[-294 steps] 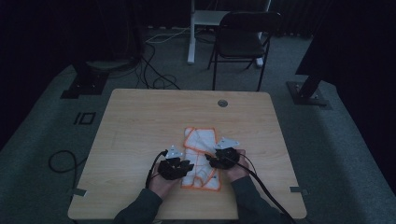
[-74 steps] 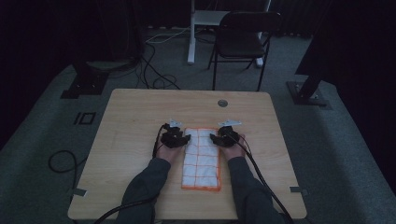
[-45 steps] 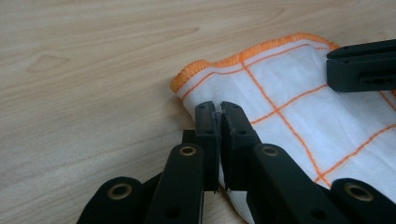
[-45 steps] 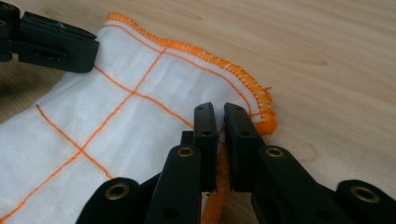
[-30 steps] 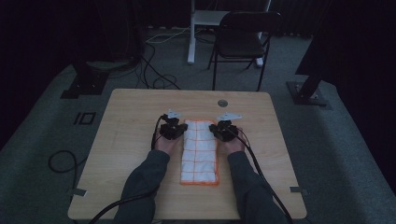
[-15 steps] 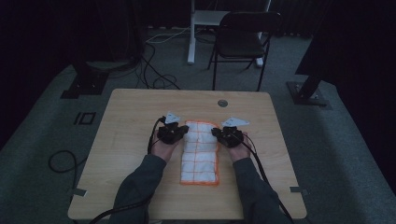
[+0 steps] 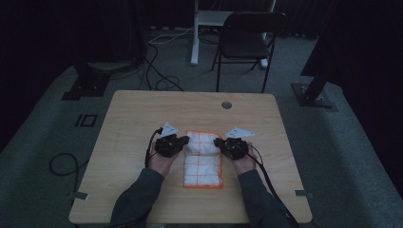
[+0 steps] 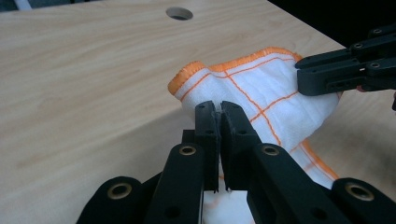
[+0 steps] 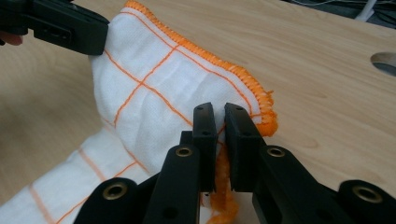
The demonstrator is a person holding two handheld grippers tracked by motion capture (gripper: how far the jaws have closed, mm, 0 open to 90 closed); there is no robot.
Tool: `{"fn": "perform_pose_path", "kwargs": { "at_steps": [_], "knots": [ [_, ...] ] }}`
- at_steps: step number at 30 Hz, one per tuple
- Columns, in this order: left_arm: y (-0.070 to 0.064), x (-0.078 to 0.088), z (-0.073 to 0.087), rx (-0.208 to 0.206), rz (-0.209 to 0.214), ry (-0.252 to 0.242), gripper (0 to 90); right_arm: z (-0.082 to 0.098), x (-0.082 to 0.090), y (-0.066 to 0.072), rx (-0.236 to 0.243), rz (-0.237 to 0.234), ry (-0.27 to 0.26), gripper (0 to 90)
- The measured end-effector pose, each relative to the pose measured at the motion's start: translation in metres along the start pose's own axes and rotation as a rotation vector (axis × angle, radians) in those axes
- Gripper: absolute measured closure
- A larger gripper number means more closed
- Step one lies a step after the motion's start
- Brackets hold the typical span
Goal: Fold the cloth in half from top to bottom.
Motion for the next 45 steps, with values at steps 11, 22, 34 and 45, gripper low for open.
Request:
{"fn": "perform_pose_path", "kwargs": {
  "at_steps": [11, 22, 34, 45],
  "knots": [
    [-0.019, 0.01, 0.036, 0.02, 0.036, 0.036, 86.4, 0.025, 0.009, 0.019, 0.04, -0.017, 0.038, 83.4],
    [-0.027, 0.005, 0.072, 0.028, 0.046, 0.124, 82.5, 0.049, 0.008, 0.028, 0.057, -0.044, 0.113, 83.4],
    [-0.013, 0.011, 0.042, 0.092, 0.099, 0.022, 54.6, 0.05, 0.007, 0.029, 0.066, -0.033, 0.117, 81.5],
    [-0.011, -0.004, 0.056, 0.141, 0.118, 0.089, 72.1, 0.044, 0.012, 0.024, 0.042, -0.01, 0.085, 56.5]
  ]
}}
Point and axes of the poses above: each handheld gripper's, and its own axes: x roughly backward along the jaws, z roughly out of its underside, y roughly to its left, the point moved 4 cm from there along -x, roughly forward along the jaws, and after that the axes turned 3 degrees about z, right-handed, at the moved point
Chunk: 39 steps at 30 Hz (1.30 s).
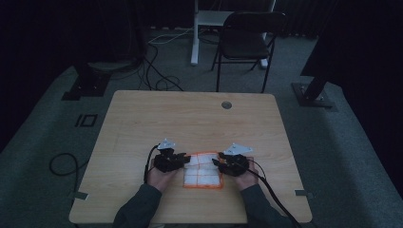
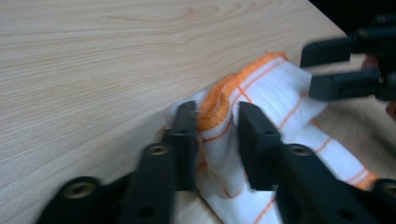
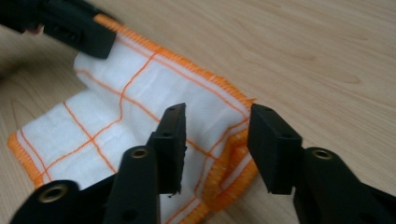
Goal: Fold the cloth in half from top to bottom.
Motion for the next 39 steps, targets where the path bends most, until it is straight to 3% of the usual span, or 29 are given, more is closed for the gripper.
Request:
{"fn": "perform_pose_path", "kwargs": {
  "at_steps": [5, 10, 21, 27, 34, 39],
  "knots": [
    [-0.015, 0.004, 0.002, -0.079, 0.016, 0.006, 77.6, -0.003, 0.004, -0.005, -0.017, 0.004, -0.015, 51.0],
    [-0.023, 0.005, 0.011, -0.116, 0.035, 0.018, 77.6, -0.006, 0.007, -0.008, -0.025, 0.003, -0.022, 48.4],
    [-0.023, 0.006, 0.033, -0.127, 0.057, 0.037, 75.7, -0.009, 0.005, -0.003, -0.016, -0.022, -0.012, 46.9],
    [-0.028, 0.008, 0.042, -0.138, 0.052, 0.044, 74.4, -0.003, -0.004, 0.001, -0.005, -0.067, 0.038, 45.8],
    [-0.035, 0.013, 0.044, -0.156, 0.072, 0.044, 69.3, -0.001, -0.006, 0.005, -0.002, -0.111, 0.053, 61.3],
    [-0.042, 0.016, 0.044, -0.177, 0.091, 0.037, 67.8, -0.002, -0.003, 0.006, 0.005, -0.113, 0.042, 57.9]
  ]
}}
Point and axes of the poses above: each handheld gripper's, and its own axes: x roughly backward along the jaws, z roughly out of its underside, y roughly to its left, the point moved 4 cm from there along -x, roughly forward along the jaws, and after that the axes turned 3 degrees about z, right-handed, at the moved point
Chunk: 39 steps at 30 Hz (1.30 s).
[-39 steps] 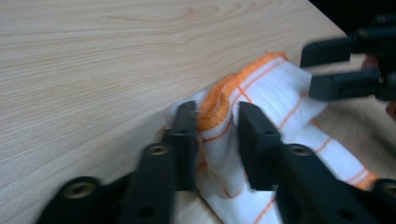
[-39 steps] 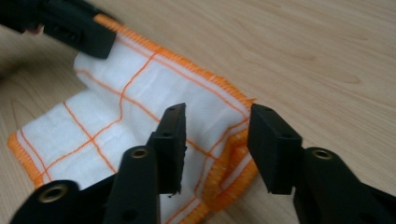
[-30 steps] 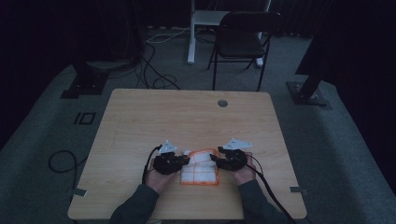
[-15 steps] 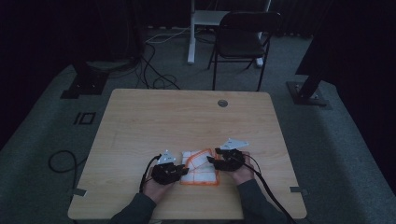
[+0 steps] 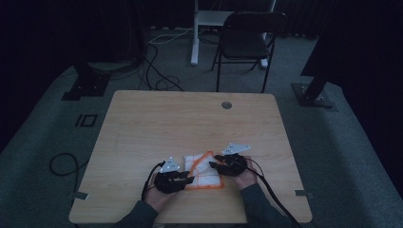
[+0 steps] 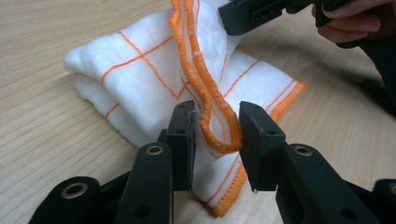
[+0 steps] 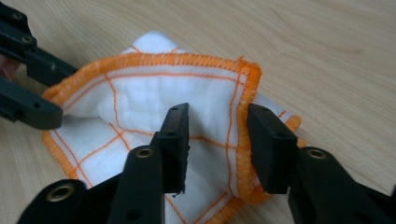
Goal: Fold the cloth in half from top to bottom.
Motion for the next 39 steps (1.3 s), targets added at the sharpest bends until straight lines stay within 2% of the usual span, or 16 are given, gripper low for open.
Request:
{"fn": "perform_pose_path", "kwargs": {
  "at_steps": [5, 10, 13, 18, 22, 29, 30, 34, 39],
  "knots": [
    [-0.004, 0.001, 0.001, 0.0, 0.012, 0.004, 66.9, -0.005, 0.009, -0.004, -0.007, 0.03, -0.036, 53.2],
    [-0.003, 0.001, 0.006, 0.009, 0.009, 0.01, 66.8, -0.007, 0.019, -0.007, -0.02, 0.045, -0.066, 52.3],
    [0.0, 0.005, 0.01, 0.019, 0.009, 0.014, 67.1, -0.004, 0.027, -0.012, -0.027, 0.067, -0.074, 52.2],
    [-0.003, 0.011, 0.017, 0.025, 0.016, 0.022, 66.8, 0.001, 0.034, -0.022, -0.068, 0.085, -0.089, 52.2],
    [-0.001, 0.016, 0.021, 0.032, 0.004, 0.017, 66.8, 0.004, 0.037, -0.027, -0.079, 0.095, -0.091, 52.2],
    [0.01, 0.025, 0.024, 0.05, -0.049, 0.003, 66.7, 0.009, 0.038, -0.034, -0.091, 0.112, -0.086, 51.9],
    [0.013, 0.027, 0.025, 0.05, -0.07, 0.002, 66.6, 0.01, 0.038, -0.035, -0.098, 0.114, -0.083, 51.8],
    [0.019, 0.029, 0.026, 0.056, -0.092, 0.0, 66.5, 0.015, 0.038, -0.041, -0.108, 0.14, -0.077, 51.7],
    [0.031, 0.034, 0.028, 0.058, -0.147, -0.015, 65.7, 0.022, 0.038, -0.047, -0.127, 0.158, -0.078, 51.7]
  ]
}}
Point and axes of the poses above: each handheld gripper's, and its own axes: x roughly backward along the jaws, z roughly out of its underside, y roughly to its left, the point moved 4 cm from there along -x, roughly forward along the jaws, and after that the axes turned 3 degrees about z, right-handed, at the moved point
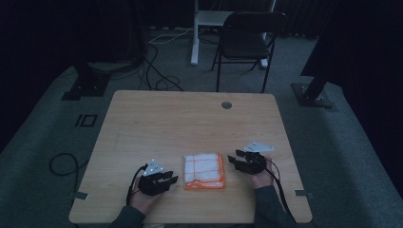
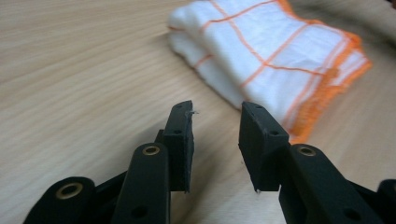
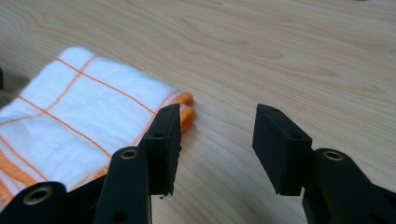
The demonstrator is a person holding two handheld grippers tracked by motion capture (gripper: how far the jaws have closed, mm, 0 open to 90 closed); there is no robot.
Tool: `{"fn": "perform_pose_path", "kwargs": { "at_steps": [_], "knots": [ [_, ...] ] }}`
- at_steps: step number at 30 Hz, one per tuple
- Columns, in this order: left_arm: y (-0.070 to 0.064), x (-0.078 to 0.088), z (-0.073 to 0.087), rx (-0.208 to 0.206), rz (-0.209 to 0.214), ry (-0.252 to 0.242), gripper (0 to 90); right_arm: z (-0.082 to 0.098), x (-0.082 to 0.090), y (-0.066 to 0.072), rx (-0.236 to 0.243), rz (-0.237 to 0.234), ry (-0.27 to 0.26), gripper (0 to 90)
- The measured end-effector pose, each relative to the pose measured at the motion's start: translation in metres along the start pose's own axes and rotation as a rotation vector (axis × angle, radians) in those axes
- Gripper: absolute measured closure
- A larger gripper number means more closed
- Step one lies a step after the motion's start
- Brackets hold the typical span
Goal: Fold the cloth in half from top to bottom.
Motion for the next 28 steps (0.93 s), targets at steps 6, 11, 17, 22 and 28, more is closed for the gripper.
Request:
{"fn": "perform_pose_path", "kwargs": {
  "at_steps": [6, 11, 17, 22, 28],
  "knots": [
    [0.012, 0.0, 0.0, 0.0, -0.069, -0.006, 63.4, 0.008, -0.005, -0.003, -0.001, 0.015, 0.015, 51.6],
    [0.022, 0.004, -0.001, 0.015, -0.118, -0.021, 62.7, 0.014, -0.011, -0.007, 0.005, 0.038, 0.041, 51.6],
    [0.029, 0.007, -0.002, 0.029, -0.152, -0.031, 61.3, 0.015, -0.011, -0.009, -0.002, 0.042, 0.04, 51.5],
    [0.032, 0.007, -0.001, 0.034, -0.17, -0.024, 60.8, 0.016, -0.012, -0.01, 0.001, 0.049, 0.047, 51.4],
    [0.035, 0.008, -0.002, 0.049, -0.184, -0.031, 60.8, 0.016, -0.013, -0.011, 0.001, 0.05, 0.047, 51.3]
  ]
}}
Point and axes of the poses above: each handheld gripper's, and its own axes: x roughly backward along the jaws, z roughly out of its underside, y roughly to its left, the point moved 4 cm from there along -x, roughly forward along the jaws, and after that the axes turned 3 degrees about z, right-handed, at the moved point
